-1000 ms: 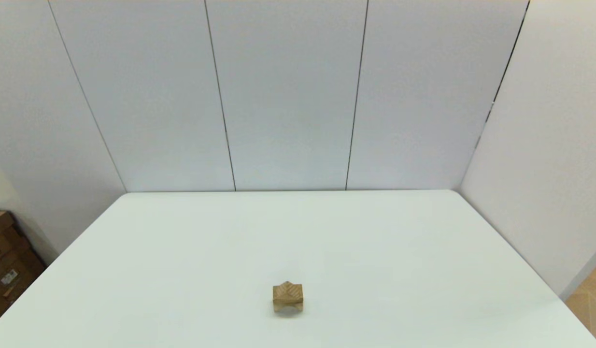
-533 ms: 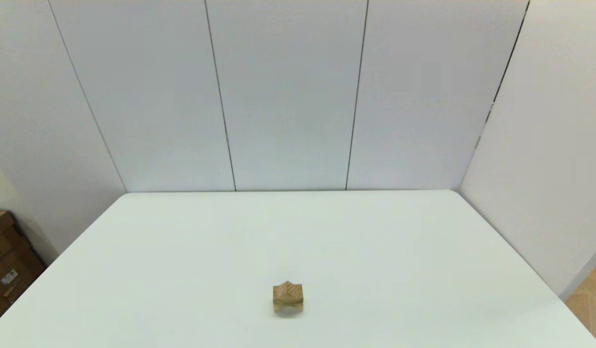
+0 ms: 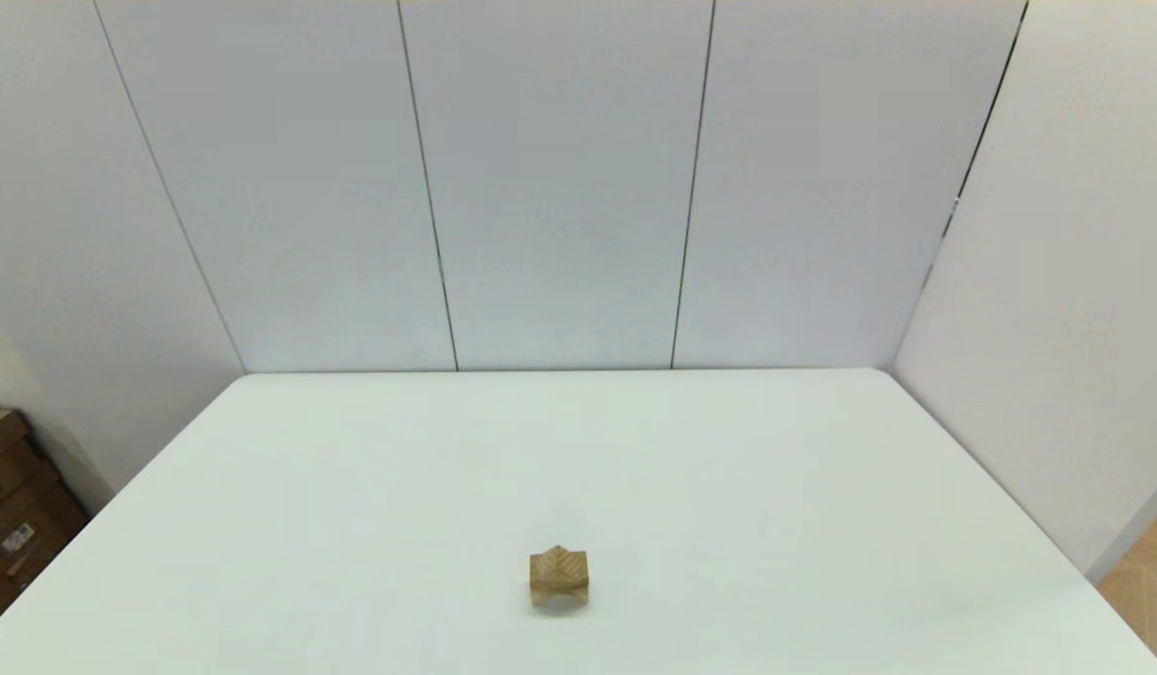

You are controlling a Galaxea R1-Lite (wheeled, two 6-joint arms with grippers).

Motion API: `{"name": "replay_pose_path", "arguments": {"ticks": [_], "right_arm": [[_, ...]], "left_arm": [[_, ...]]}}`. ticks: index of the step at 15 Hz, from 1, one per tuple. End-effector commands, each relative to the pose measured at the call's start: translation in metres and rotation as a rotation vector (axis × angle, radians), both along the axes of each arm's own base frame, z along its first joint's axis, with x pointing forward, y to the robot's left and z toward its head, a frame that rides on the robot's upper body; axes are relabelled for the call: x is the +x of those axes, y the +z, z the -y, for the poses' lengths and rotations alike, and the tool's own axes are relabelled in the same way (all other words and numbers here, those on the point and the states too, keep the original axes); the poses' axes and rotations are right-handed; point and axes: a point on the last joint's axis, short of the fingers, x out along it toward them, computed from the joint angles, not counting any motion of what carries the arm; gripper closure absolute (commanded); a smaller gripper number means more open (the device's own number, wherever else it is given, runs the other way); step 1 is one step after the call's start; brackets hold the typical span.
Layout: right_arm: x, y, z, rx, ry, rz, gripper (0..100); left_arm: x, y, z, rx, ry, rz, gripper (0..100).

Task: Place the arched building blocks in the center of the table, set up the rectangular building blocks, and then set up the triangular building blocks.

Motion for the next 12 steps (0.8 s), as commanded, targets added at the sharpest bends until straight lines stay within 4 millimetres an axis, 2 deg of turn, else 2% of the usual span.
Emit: {"name": "replay_pose_path", "arguments": {"ticks": [1,8,12], "right_arm": [[0.000,0.000,0.000,0.000,0.000,0.000,0],[0.000,0.000,0.000,0.000,0.000,0.001,0],[0.000,0.000,0.000,0.000,0.002,0.001,0]], "left_arm": [[-0.013,-0.025,0.002,-0.026,-0.057,-0.001,0],[-0.028,-0.061,0.003,-0.020,-0.070,0.006,0],[-0.035,-0.075,0.003,-0.017,-0.076,0.030,0]]}}
